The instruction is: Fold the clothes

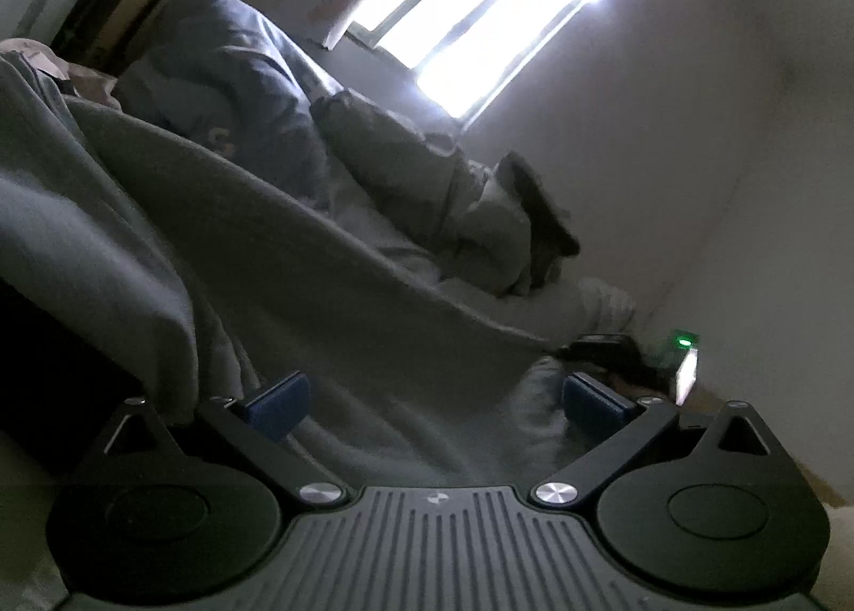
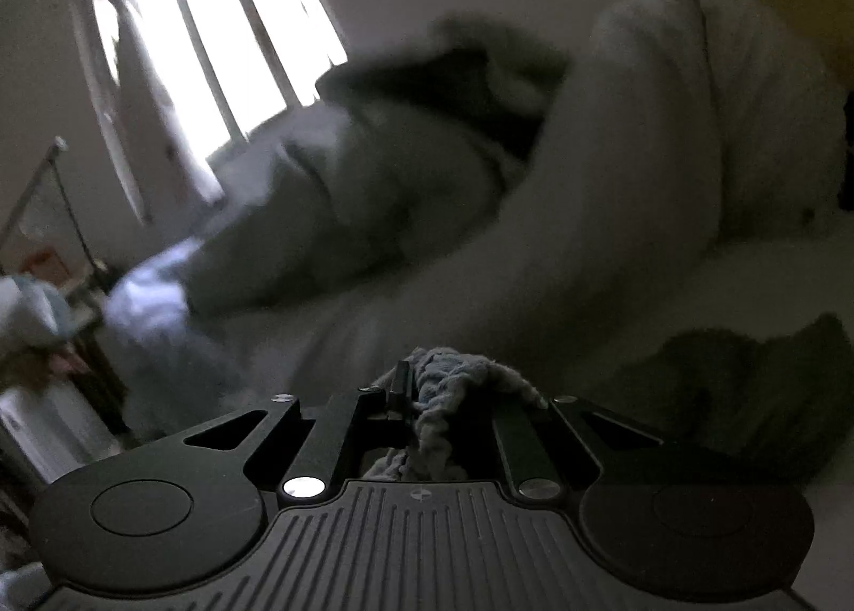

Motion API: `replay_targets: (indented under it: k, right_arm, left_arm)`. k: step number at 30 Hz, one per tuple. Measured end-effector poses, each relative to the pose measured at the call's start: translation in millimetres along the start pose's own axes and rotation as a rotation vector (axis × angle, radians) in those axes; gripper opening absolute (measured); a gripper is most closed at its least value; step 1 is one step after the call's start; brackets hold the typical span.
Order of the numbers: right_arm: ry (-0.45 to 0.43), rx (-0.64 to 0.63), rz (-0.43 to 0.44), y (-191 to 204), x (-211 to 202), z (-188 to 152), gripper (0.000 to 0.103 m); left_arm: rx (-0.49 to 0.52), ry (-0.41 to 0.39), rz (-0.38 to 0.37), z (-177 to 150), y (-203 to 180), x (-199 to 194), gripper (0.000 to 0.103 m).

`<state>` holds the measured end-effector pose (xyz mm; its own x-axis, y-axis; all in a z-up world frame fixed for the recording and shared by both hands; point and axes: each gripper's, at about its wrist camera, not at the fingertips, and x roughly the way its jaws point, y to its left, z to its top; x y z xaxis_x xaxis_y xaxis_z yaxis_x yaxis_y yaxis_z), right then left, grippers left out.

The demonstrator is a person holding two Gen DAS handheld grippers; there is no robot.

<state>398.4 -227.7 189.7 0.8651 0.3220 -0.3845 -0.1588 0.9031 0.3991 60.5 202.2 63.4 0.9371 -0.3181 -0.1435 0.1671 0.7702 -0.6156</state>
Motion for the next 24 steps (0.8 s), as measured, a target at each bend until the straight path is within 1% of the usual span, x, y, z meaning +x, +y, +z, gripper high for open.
replay_targets:
  k: [2, 4, 6, 8, 10, 11, 12, 13, 14, 15, 16, 18, 20, 24]
  right_arm:
    - [0.067, 0.004, -0.018, -5.9, 27.5, -13.0, 0.010]
    - [0.156, 0.016, -0.031, -12.2, 56.2, -24.4, 0.011]
    - [0.224, 0.022, -0.030, -16.4, 69.2, -31.5, 0.014]
    - [0.258, 0.016, -0.002, -18.9, 65.4, -30.4, 0.017]
    - [0.276, -0.002, 0.046, -21.5, 54.0, -23.2, 0.030]
    - [0.288, -0.010, 0.071, -23.1, 46.3, -18.9, 0.032]
    - [0.301, -0.016, 0.096, -24.9, 37.4, -14.1, 0.039]
    - [0.314, -0.023, 0.121, -26.6, 28.5, -9.3, 0.055]
    - [0.319, -0.043, 0.134, -27.9, 17.5, -3.6, 0.066]
    - [0.308, -0.061, 0.125, -29.4, 5.1, 2.7, 0.090]
    - [0.290, -0.074, 0.107, -31.3, -7.3, 9.0, 0.102]
    - [0.258, -0.074, 0.070, -38.3, -27.8, 21.9, 0.102]
    - [0.242, -0.054, 0.011, -47.0, -48.3, 32.4, 0.102]
    - [0.216, -0.047, -0.041, -52.1, -106.7, 21.4, 0.102]
  left_arm:
    - [0.002, 0.013, 0.003, -1.3, 0.0, 4.7, 0.103]
    - [0.013, 0.021, -0.002, -2.4, -1.1, 8.9, 0.103]
    - [0.021, 0.033, 0.001, -5.3, -2.1, 12.9, 0.103]
    - [0.023, 0.048, 0.000, -9.0, -2.9, 17.3, 0.103]
    - [0.029, 0.058, -0.004, -11.7, -4.8, 20.7, 0.103]
    - [0.034, 0.059, -0.007, -13.2, -6.4, 21.3, 0.103]
    - [0.038, 0.058, -0.013, -14.5, -8.2, 21.7, 0.103]
    - [0.041, 0.059, -0.017, -16.2, -9.8, 22.0, 0.103]
    - [0.043, 0.062, -0.021, -17.9, -11.5, 22.0, 0.103]
    - [0.046, 0.066, -0.026, -19.5, -13.6, 21.7, 0.103]
    - [0.050, 0.069, -0.031, -21.2, -15.7, 20.9, 0.103]
    - [0.061, 0.068, -0.041, -21.9, -21.1, 21.2, 0.103]
    - [0.072, 0.061, -0.052, -22.0, -26.3, 20.7, 0.103]
    - [0.090, 0.046, -0.061, -22.6, -33.3, 19.4, 0.103]
